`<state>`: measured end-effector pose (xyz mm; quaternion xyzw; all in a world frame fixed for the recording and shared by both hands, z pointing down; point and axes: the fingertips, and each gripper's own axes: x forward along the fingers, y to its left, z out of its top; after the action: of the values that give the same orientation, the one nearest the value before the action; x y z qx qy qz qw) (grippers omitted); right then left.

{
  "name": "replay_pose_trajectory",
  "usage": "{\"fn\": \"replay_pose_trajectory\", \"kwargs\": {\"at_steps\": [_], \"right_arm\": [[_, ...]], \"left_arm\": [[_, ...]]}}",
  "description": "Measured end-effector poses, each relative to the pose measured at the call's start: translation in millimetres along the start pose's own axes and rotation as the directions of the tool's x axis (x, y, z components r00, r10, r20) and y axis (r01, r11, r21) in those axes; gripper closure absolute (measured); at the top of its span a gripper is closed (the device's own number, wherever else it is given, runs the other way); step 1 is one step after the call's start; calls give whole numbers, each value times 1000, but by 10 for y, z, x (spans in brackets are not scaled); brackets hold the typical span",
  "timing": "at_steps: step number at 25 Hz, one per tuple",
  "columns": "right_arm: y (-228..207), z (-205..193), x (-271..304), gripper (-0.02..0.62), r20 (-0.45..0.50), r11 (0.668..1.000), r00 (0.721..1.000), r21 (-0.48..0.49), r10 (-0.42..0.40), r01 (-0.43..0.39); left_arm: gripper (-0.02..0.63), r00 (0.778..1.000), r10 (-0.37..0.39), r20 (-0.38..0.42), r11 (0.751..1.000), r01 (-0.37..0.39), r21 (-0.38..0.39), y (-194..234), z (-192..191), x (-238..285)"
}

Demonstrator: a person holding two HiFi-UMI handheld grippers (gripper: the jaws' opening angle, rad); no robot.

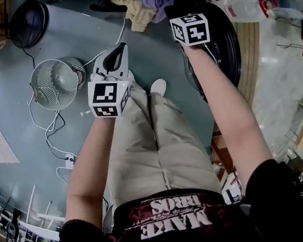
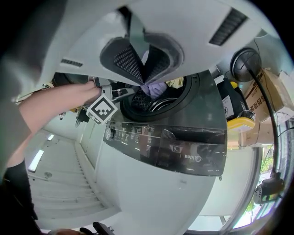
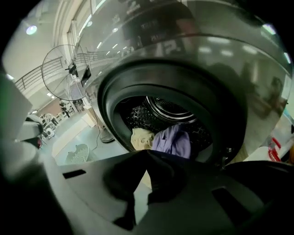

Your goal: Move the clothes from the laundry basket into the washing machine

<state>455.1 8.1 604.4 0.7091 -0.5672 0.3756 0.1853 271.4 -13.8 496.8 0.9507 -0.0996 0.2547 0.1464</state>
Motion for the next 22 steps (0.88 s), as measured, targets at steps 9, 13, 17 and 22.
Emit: {"fn": "replay_pose_trajectory", "kwargs": {"at_steps": [9,13,17,22], "right_arm": [[282,314,-846,592,108,999,994,-26,22,-19],[480,529,-1275,592,168,994,984,-96,58,-42],[568,689,-1612,592,213,989,975,-145,68,-37],[711,791,-2055,592,262,987,961,-153,84,-44]], "left_arm": [[601,998,24,55,999,-22,-26,2,549,-358],[601,997,3,81,1000,-3,0,-124,862,-552],[601,994,4,107,999,-8,42,-156,1169,-696],[601,992,29,126,996,-40,82,-191,1482,-915]]}}
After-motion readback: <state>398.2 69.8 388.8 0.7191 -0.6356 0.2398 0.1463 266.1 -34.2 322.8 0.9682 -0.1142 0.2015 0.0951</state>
